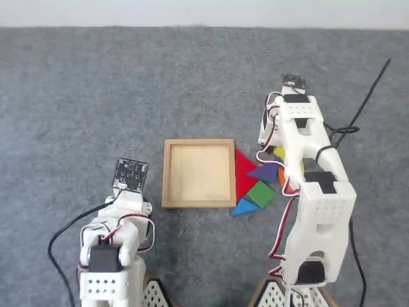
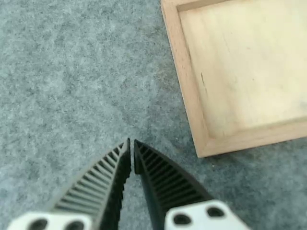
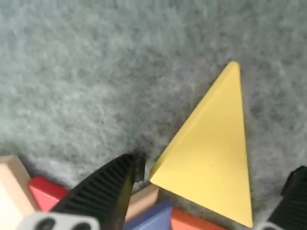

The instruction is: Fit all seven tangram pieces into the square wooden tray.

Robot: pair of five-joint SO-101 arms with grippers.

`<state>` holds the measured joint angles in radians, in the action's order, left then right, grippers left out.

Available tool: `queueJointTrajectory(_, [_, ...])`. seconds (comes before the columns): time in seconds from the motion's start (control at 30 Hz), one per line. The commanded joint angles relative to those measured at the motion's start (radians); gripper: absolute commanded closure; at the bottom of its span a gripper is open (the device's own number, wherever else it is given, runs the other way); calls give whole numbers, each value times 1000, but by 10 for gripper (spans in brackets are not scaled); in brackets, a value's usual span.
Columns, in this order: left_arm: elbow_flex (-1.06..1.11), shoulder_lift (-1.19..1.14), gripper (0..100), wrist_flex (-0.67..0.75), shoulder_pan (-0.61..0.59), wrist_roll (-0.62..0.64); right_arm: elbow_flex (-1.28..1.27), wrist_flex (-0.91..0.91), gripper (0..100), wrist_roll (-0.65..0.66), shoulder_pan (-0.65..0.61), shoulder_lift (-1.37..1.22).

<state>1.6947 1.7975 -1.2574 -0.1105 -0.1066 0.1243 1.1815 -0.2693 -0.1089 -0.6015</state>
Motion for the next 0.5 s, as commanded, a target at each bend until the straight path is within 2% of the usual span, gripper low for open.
queueJointTrajectory(0.0, [-12, 20, 987, -5, -3, 9, 51, 7, 553, -17, 10, -16])
queueJointTrajectory(0.07, [-12, 20, 987, -5, -3, 9, 51, 15, 567, -17, 10, -18])
queueJointTrajectory(0.2, [-12, 20, 987, -5, -3, 9, 49, 16, 657, -12, 10, -16])
queueJointTrajectory(0.27, [-12, 20, 987, -5, -3, 9, 49, 16, 686, 25, 8, -16])
queueJointTrajectory(0.47, [-12, 20, 987, -5, -3, 9, 52, 67, 701, 92, 7, -13])
